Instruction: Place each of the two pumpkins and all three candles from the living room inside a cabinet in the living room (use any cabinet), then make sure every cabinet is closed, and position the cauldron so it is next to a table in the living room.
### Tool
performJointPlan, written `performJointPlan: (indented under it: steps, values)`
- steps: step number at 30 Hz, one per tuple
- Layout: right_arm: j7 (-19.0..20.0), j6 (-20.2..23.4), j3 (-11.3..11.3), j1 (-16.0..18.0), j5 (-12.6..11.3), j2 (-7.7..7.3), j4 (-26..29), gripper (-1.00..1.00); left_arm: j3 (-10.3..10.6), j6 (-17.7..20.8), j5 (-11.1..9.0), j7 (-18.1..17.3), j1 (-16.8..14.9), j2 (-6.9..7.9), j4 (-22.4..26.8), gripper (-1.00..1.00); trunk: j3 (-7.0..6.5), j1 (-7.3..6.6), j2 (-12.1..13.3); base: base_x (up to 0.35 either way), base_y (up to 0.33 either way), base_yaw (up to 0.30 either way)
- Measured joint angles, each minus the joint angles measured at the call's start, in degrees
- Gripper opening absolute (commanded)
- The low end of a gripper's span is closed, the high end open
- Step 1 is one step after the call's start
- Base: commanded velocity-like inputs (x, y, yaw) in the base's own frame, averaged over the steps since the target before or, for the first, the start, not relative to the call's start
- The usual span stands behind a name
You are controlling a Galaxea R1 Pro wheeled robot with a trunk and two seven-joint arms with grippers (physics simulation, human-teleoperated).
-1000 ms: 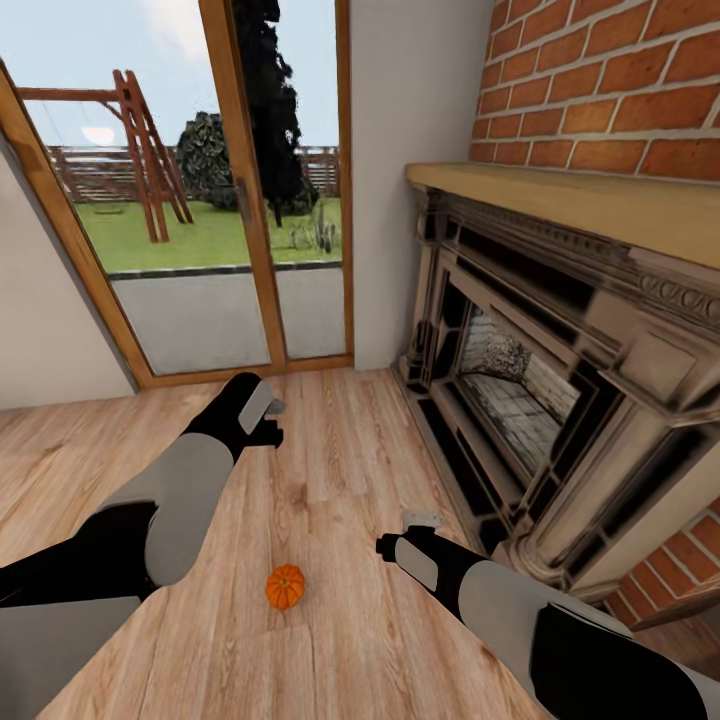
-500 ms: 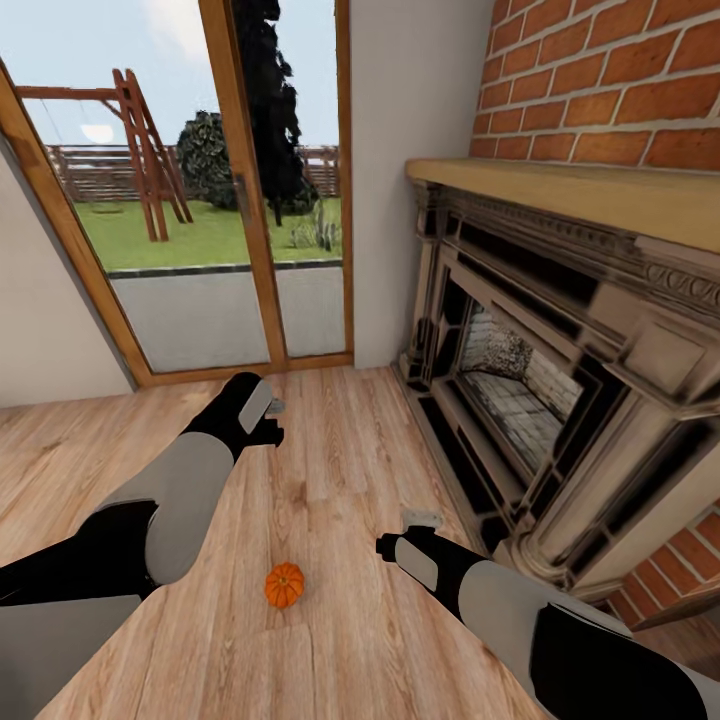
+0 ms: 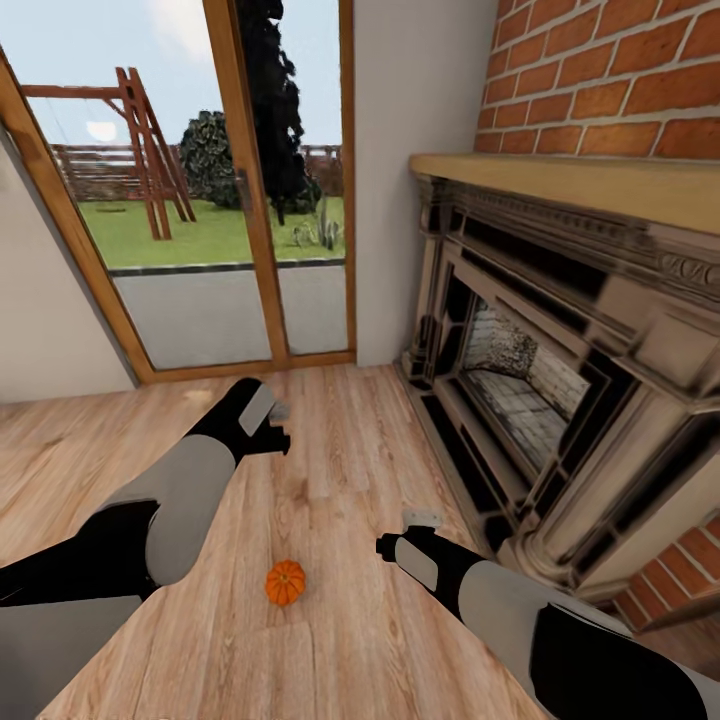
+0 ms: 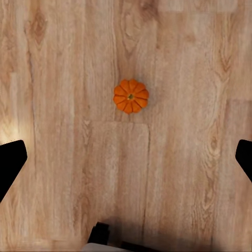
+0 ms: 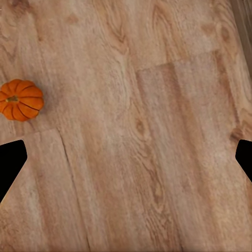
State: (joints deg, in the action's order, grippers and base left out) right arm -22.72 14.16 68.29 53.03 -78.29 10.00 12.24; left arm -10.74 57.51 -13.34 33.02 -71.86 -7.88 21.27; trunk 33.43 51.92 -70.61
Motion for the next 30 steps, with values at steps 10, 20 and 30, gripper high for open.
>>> performJointPlan:
  steps: [10, 20, 30]
  values:
    - [-0.01, 0.00, -0.01, 0.00, 0.01, 0.00, 0.00, 1.00, 0.07, -0.02, 0.08, 0.17, 0.00, 0.00, -0.50, 1.00, 1.80, 2.20, -4.01, 0.000, 0.000, 0.241]
    - [-0.01, 0.00, -0.04, 0.00, 0.04, 0.00, 0.01, 1.00, 0.08, -0.08, 0.14, 0.22, 0.00, 0.00, -0.51, 1.00, 3.59, 4.39, -8.03, 0.000, 0.000, 0.083]
    - [-0.32, 0.36, -0.73, 0.28, 0.36, 0.00, 4.11, 1.00, 0.08, -0.24, -0.07, -0.13, 0.00, -0.15, -0.56, 1.00, 5.39, 6.59, -12.04, 0.000, 0.000, 0.001]
